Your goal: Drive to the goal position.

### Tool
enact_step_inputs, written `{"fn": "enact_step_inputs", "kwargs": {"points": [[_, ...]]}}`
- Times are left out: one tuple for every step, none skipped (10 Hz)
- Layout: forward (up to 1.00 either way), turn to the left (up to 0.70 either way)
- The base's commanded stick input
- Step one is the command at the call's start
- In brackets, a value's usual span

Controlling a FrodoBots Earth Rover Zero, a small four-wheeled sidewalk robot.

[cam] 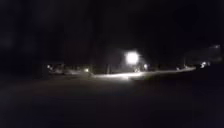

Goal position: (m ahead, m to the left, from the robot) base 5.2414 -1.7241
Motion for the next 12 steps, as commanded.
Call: {"fn": "enact_step_inputs", "kwargs": {"points": [[1.0,0.0],[1.0,0.0],[1.0,0.0],[1.0,0.0],[1.0,0.0],[1.0,0.0],[1.0,0.0],[1.0,0.0],[1.0,0.0],[1.0,0.0],[1.0,0.0],[1.0,0.0]]}}
